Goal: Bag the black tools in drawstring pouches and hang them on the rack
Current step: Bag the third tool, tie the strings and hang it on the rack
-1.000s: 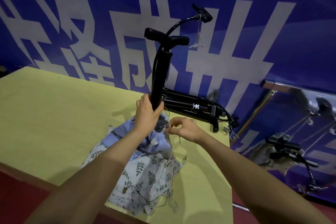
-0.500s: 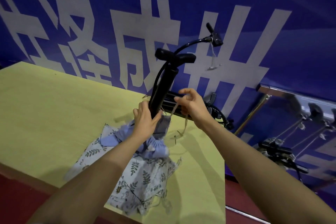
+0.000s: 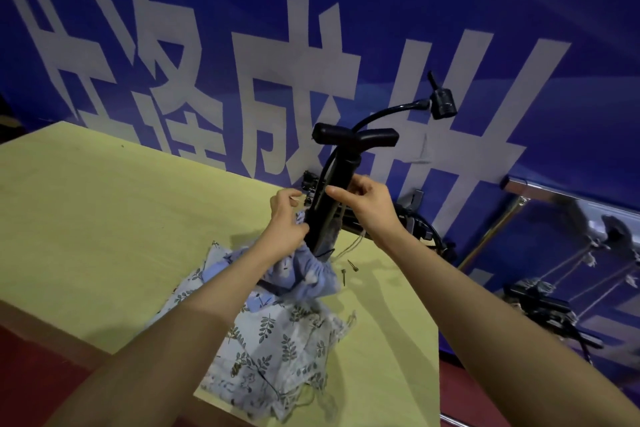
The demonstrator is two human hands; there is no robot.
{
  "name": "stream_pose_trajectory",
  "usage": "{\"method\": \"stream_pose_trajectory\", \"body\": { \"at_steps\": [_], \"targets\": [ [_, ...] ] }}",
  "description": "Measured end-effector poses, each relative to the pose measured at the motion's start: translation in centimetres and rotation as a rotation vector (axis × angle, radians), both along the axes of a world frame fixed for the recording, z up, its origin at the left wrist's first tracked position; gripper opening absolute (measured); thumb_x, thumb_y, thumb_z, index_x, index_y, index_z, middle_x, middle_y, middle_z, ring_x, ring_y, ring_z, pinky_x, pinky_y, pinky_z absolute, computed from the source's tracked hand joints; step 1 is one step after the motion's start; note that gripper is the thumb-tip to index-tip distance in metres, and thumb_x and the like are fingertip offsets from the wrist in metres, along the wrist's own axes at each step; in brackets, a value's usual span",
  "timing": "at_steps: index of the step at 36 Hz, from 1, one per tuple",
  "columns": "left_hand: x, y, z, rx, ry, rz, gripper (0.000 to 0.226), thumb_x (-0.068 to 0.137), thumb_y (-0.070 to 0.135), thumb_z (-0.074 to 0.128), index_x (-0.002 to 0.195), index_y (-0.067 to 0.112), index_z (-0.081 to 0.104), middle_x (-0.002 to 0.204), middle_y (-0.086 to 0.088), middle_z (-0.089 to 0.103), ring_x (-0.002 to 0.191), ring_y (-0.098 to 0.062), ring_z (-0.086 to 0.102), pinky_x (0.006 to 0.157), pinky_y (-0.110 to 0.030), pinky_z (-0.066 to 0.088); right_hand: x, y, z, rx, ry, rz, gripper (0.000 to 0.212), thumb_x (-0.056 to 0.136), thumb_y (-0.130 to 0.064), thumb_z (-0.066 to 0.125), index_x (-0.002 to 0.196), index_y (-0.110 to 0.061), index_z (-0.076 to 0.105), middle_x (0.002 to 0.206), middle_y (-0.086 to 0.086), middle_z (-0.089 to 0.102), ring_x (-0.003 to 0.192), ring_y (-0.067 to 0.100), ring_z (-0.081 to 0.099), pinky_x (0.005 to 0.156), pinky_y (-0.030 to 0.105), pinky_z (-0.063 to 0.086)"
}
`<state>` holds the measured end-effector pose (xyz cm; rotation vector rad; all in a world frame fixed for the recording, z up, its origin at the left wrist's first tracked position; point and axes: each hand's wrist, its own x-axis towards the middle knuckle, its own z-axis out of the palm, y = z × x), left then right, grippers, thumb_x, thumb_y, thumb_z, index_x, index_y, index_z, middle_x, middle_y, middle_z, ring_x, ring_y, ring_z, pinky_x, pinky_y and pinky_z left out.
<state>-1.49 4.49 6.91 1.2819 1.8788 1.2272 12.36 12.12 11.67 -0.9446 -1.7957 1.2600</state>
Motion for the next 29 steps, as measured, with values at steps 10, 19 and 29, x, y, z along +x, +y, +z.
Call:
{"method": "stream_pose_trajectory", "body": {
  "at_steps": [10,19,29],
  "targets": [
    [-0.7,-0.4,1.0,0.208,-0.092,0.049,0.084,0.084,-0.011,0.055,0.140,0.033,0.011,0.107,-0.008,0.043,0.067,-0.009,0.045,0.054,-0.012,0.045,-1.0,-1.3,-3.6,0.045,-0.225,0.027,0.039,0.078,-0.030,0.076,0.114,-0.015,0.069,0.091,0.000,0.050,0.084,0.013,0.054,0.071,0.018,0.043],
    [-0.8,-1.0,0.2,0.400,0.190,0.155,0.092,0.085,-0.008,0.058,0.138,0.049,0.009,0.122,0.003,0.032,0.067,-0.004,0.045,0.067,-0.008,0.044,-2.2,-0.8,-3.5,0.070,-0.301,0.049,0.044,0.080,-0.031,0.075,0.119,-0.014,0.067,0.108,0.008,0.056,0.086,0.012,0.056,0.052,-0.001,0.039],
    [-1.3,-0.9,1.5,0.347,0.252,0.177,0.067,0.084,-0.011,0.053,0.138,0.021,0.028,0.132,-0.006,0.034,0.075,-0.007,0.044,0.062,-0.015,0.040,-1.2,-0.1,-2.0,0.036,-0.365,0.220,0.046,0.082,0.005,0.058,0.124,-0.013,0.060,0.085,0.004,0.053,0.070,0.013,0.051,0.059,0.016,0.040]
  ]
}}
